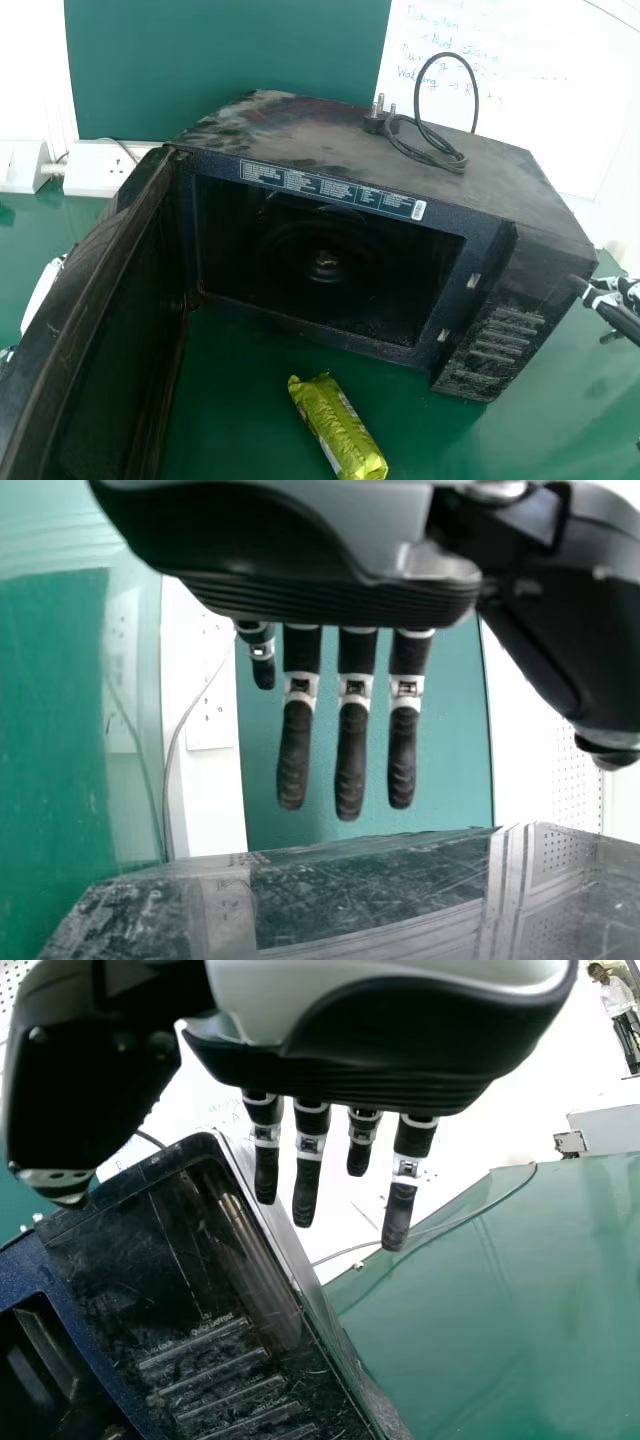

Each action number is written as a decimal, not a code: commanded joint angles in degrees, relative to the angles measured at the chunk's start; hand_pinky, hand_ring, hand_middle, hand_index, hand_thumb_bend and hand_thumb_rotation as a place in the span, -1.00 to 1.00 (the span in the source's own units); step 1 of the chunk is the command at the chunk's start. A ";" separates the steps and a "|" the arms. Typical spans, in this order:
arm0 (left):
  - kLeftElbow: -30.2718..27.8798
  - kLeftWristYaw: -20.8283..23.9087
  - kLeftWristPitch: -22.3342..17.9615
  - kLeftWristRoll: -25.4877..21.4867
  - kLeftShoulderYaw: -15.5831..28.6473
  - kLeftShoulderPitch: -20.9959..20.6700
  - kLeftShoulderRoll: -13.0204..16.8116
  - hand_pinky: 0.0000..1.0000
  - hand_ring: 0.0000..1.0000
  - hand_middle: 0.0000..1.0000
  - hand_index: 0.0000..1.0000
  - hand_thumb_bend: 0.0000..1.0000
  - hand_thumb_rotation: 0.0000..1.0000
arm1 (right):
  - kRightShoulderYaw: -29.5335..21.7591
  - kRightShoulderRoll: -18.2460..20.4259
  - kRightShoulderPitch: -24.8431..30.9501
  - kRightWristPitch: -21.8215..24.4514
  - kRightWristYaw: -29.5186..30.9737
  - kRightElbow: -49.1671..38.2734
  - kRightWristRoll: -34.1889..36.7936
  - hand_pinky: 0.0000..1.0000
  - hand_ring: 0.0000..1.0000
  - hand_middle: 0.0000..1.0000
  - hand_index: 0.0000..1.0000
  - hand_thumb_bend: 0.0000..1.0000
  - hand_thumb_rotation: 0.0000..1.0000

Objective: Put biscuit inside oven

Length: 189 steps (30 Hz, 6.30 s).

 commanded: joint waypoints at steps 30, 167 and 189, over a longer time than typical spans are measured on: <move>-0.02 -0.36 -0.08 -1.00 0.83 0.11 0.27 -0.36 -0.23 -0.11 -0.03 0.04 -0.84 | -1.06 0.71 -2.92 -5.84 4.28 -1.78 6.71 0.19 0.60 0.79 0.85 0.85 -0.03; -9.79 4.15 2.04 3.45 -1.63 2.40 -2.89 -0.41 -0.27 -0.14 -0.03 0.03 -0.86 | 71.18 31.20 -14.81 -26.57 26.75 -12.76 -66.77 0.44 0.79 0.87 0.89 0.98 0.45; -11.03 3.79 3.20 2.36 -1.53 2.81 -2.90 -0.42 -0.26 -0.15 -0.03 0.03 -0.86 | 62.22 51.27 -9.63 -44.78 27.90 -7.92 -77.50 0.48 0.77 0.89 0.89 0.86 0.34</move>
